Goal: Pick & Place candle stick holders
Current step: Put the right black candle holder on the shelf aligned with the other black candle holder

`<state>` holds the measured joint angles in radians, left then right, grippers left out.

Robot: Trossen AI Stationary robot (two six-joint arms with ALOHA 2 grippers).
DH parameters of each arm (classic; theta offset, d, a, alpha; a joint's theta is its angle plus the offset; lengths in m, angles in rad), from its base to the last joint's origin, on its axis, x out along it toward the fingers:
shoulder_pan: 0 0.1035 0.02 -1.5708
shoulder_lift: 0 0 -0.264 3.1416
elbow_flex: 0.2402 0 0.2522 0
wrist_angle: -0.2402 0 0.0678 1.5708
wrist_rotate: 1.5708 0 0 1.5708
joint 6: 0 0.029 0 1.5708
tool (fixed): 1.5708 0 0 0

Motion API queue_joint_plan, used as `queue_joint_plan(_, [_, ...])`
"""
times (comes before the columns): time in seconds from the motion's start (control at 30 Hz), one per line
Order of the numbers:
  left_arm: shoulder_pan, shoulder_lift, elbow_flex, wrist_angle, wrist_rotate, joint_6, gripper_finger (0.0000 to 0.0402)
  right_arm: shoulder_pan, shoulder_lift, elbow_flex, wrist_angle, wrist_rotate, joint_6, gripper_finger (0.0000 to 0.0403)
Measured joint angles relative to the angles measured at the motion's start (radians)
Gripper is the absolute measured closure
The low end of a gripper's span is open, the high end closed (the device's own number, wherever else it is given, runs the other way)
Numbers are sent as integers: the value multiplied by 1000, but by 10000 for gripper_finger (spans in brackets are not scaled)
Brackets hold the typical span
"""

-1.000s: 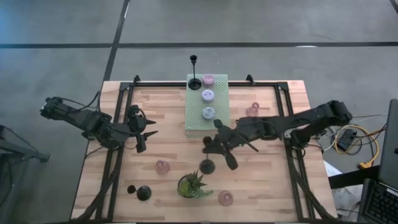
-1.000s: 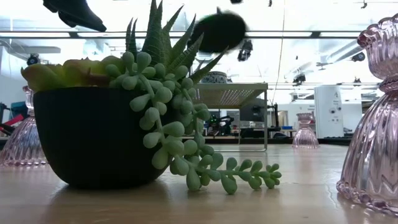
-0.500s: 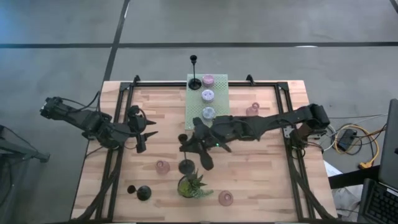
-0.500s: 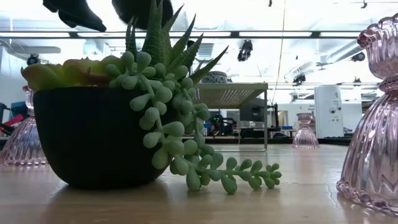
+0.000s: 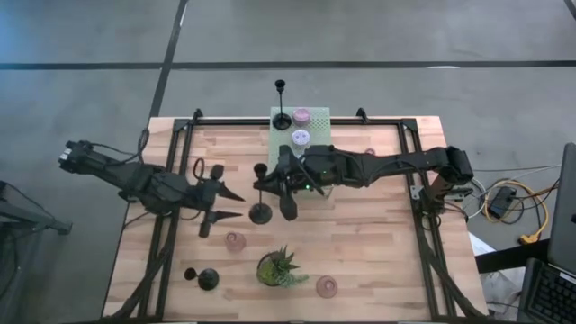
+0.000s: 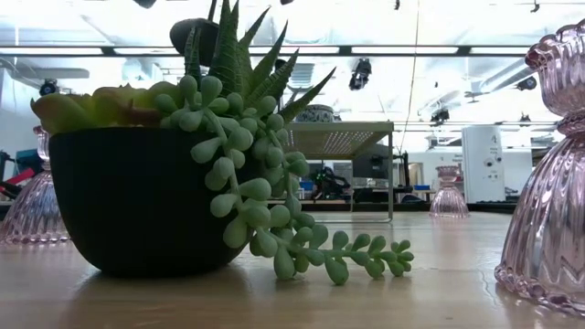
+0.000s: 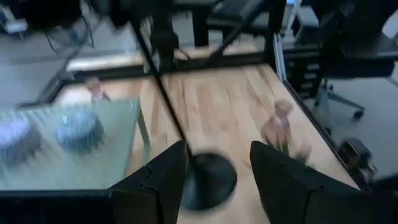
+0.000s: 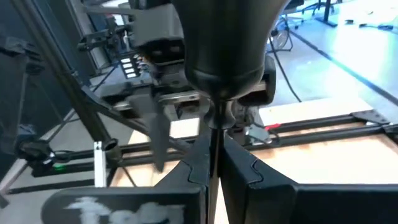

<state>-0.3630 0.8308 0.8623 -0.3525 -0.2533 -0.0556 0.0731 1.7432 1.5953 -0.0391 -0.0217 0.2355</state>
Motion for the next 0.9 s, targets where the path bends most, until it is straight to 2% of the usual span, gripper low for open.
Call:
queue_joint_plan(0.23, [83, 83, 0, 131, 34, 14, 218, -12, 0, 22, 0, -16, -30, 392])
queue_joint_plan(0.33, [132, 107, 3, 166, 89, 8, 218, -11, 0, 28, -3, -35, -30, 392])
queue_joint_plan(0.47, [184, 145, 35, 179, 168, 0, 218, -11, 0, 31, 0, -39, -32, 392])
queue_joint_plan(0.63, [210, 181, 79, 180, 196, 26, 220, -11, 0, 31, -6, -38, -31, 392])
queue_joint_plan(0.77, [214, 191, 115, 180, 202, 45, 236, -10, 0, 29, -11, -38, -30, 392])
queue_joint_plan(0.9, [221, 190, 127, 184, 203, 56, 280, -11, 0, 28, -9, -38, -31, 392])
